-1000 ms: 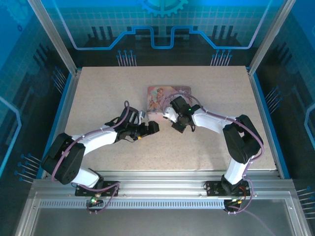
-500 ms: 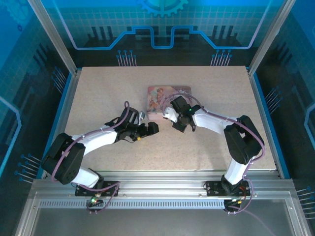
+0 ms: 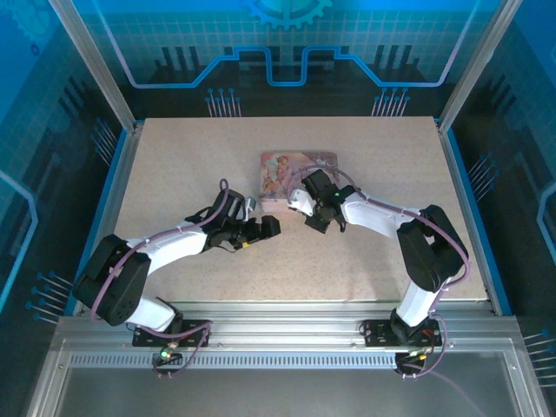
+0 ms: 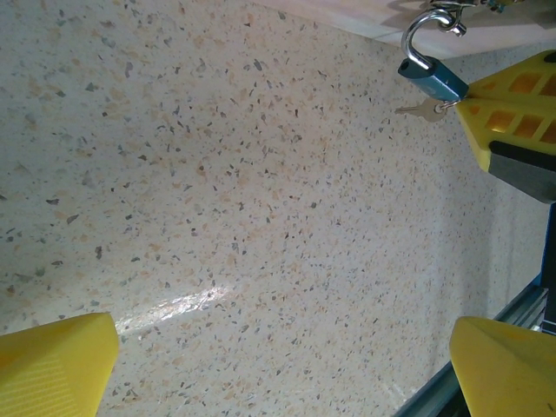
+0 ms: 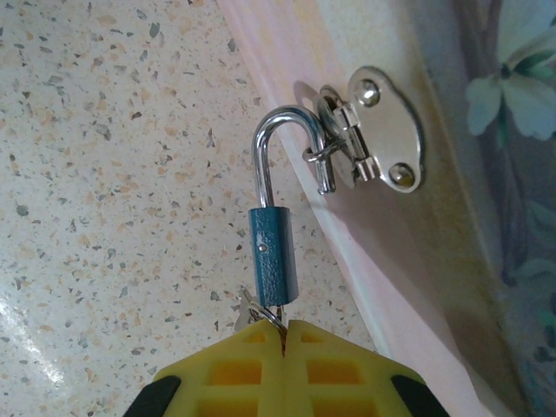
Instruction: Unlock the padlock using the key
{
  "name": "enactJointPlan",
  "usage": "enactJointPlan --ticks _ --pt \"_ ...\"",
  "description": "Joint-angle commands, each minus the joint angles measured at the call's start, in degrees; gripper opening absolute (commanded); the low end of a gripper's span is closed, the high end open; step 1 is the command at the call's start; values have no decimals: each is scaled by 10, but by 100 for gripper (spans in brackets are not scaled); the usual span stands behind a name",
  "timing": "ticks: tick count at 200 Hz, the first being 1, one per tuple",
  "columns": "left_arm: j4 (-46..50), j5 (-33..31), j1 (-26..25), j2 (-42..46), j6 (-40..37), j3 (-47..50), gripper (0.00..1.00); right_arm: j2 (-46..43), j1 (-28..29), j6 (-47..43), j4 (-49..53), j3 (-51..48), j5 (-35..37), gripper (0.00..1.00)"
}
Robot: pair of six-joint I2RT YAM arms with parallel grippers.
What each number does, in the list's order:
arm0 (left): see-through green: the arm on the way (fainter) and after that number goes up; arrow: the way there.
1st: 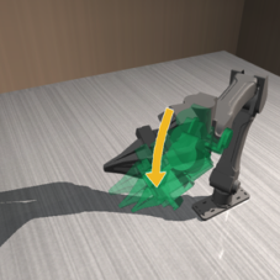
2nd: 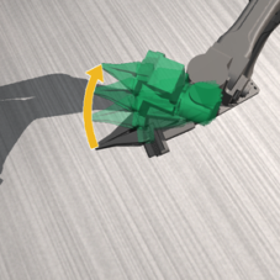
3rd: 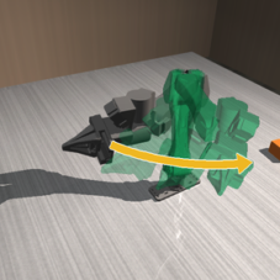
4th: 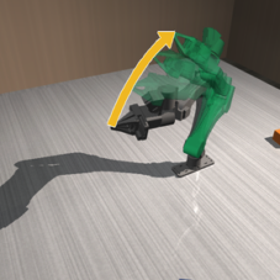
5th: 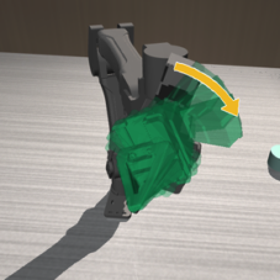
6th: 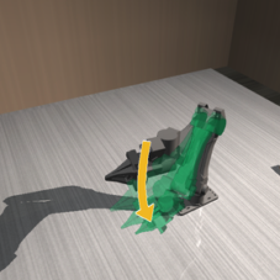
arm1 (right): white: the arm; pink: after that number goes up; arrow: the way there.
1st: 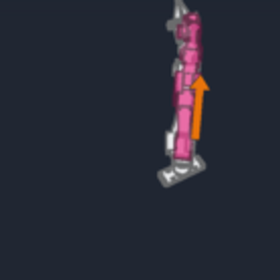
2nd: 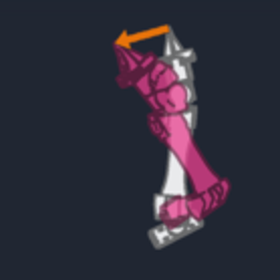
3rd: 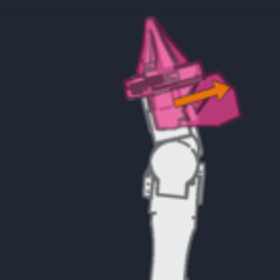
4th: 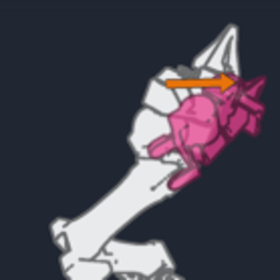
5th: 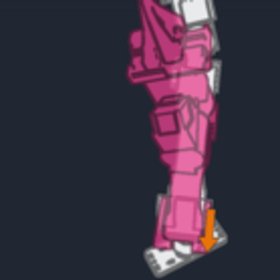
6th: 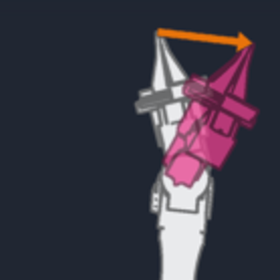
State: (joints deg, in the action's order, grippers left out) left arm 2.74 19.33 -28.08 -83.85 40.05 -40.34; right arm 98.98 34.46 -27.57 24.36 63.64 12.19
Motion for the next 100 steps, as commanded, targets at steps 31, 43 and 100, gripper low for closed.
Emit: enactJointPlan --ticks 31,43,100 --pt "9 4 -6 -9 -14 -7 99 -6 10 -14 -25 9 0 0" --pt "9 4 -6 -9 -13 -7 99 -6 13 -16 -29 9 0 0" --pt "9 4 -7 -8 -13 -9 99 -14 25 -38 -54 8 9 0"
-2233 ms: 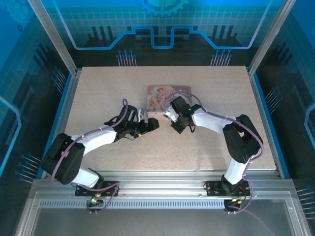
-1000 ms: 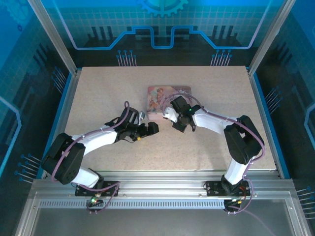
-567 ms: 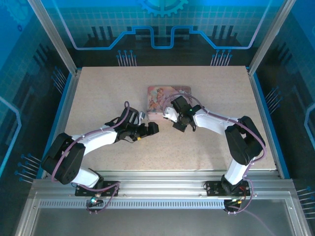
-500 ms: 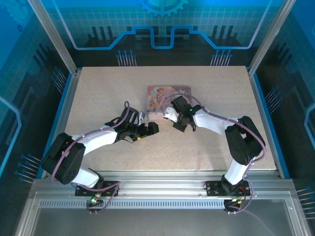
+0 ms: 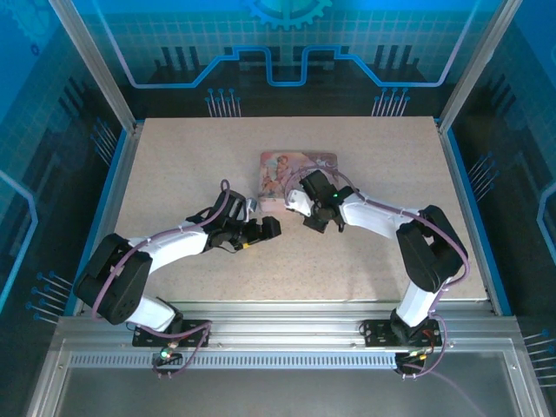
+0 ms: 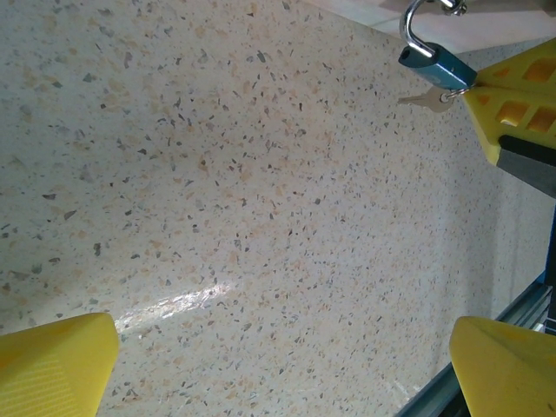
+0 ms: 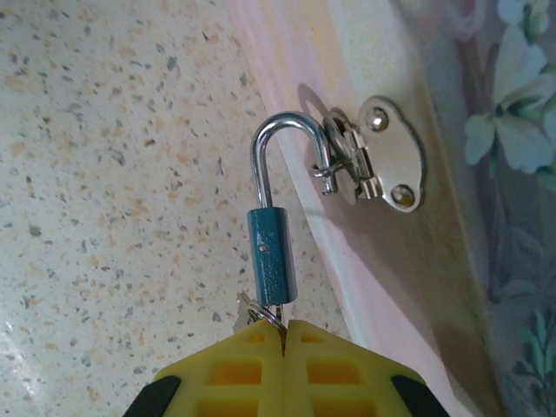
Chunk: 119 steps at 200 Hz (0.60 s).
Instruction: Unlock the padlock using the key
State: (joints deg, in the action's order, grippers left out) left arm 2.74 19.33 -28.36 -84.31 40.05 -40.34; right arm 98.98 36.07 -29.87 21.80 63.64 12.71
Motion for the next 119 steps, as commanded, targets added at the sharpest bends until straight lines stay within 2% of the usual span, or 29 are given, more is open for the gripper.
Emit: enactJointPlan --ticks 1,119 --pt "9 4 -5 -3 -14 -8 99 -14 9 -15 -28 8 4 0" --pt "9 4 -5 -2 -11 -6 99 -26 15 -23 -44 -9 16 0"
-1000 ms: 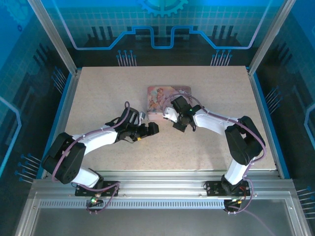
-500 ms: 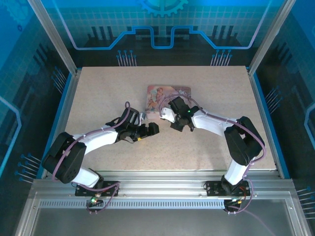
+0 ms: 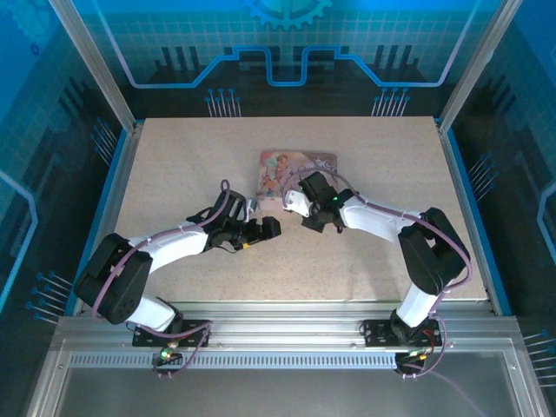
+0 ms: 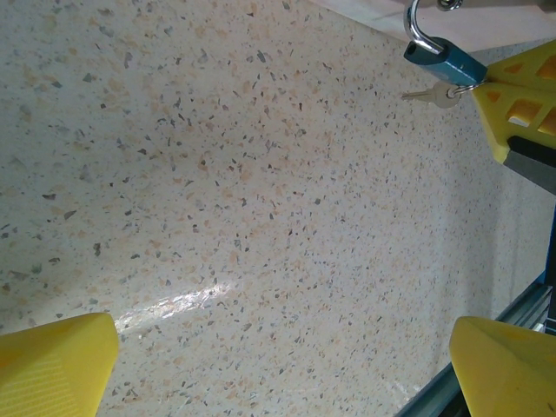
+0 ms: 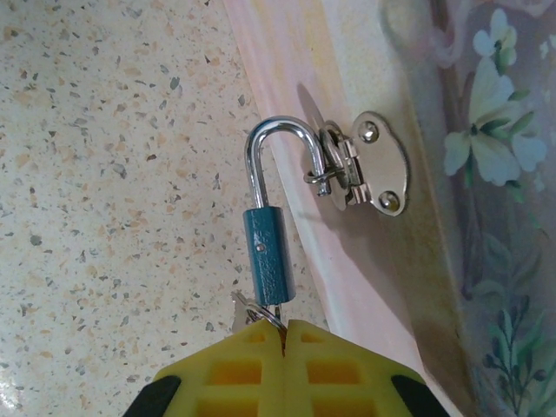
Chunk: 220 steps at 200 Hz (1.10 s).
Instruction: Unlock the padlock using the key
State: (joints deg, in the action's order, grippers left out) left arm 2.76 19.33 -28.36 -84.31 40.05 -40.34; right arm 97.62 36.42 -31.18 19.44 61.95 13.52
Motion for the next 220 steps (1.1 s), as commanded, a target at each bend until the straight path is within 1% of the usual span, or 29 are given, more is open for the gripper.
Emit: enactJointPlan --ticks 1,52,129,153,220 --pt "9 3 -5 -2 -11 -6 99 -12 12 -10 -20 8 8 0" --pt "10 2 -5 2 -10 -5 99 17 41 -30 -18 40 11 0" --pt "15 -5 -4 6 -12 -4 99 23 44 -31 -11 31 14 0" --pt "12 -3 -4 3 -10 -5 99 22 47 -28 -12 27 5 0" --pt "16 -13 0 21 -6 2 99 65 75 -31 0 71 -7 0"
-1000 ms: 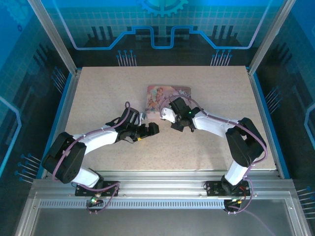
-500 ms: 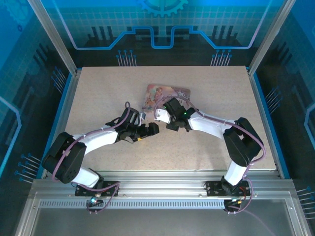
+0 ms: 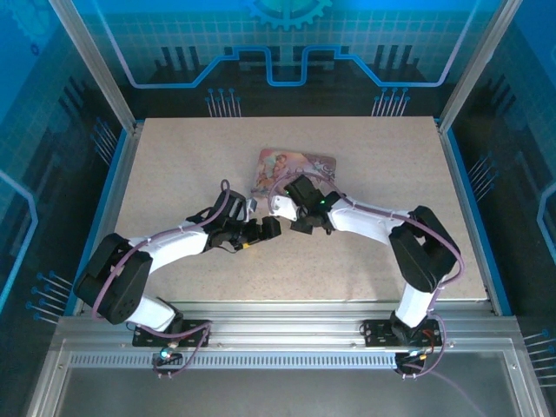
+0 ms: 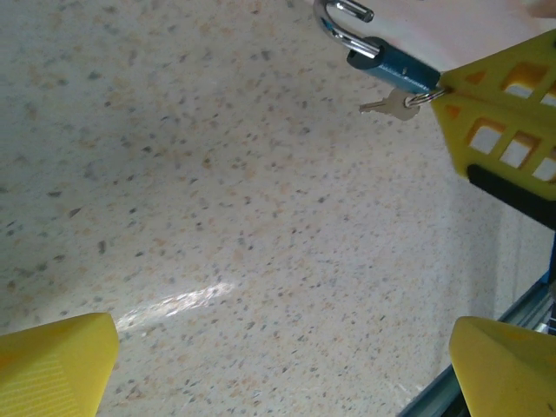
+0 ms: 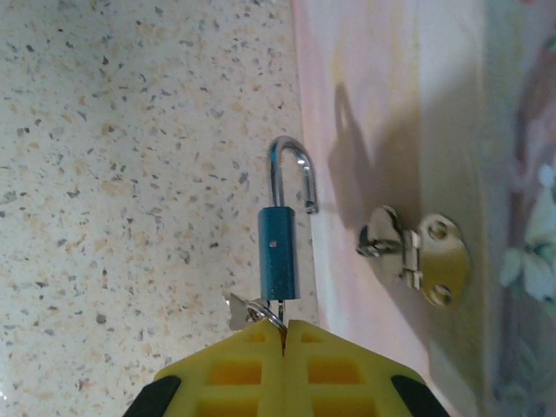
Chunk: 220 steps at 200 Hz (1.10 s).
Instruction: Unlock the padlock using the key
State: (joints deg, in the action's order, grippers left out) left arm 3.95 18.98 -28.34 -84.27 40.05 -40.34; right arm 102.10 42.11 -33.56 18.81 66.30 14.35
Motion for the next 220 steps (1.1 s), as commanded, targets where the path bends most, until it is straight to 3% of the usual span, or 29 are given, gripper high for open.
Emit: enactJointPlan --ticks 1,63,162,220 --pt "5 -10 0 21 -6 3 99 21 17 -7 7 28 -15 0" --pt "31 -17 9 63 -11 25 99 -20 17 23 1 6 -15 0" --pt "90 -43 21 139 -32 38 99 -174 16 97 17 -83 32 0" --pt "99 -37 21 139 -42 11 99 -264 -44 181 39 -126 63 0"
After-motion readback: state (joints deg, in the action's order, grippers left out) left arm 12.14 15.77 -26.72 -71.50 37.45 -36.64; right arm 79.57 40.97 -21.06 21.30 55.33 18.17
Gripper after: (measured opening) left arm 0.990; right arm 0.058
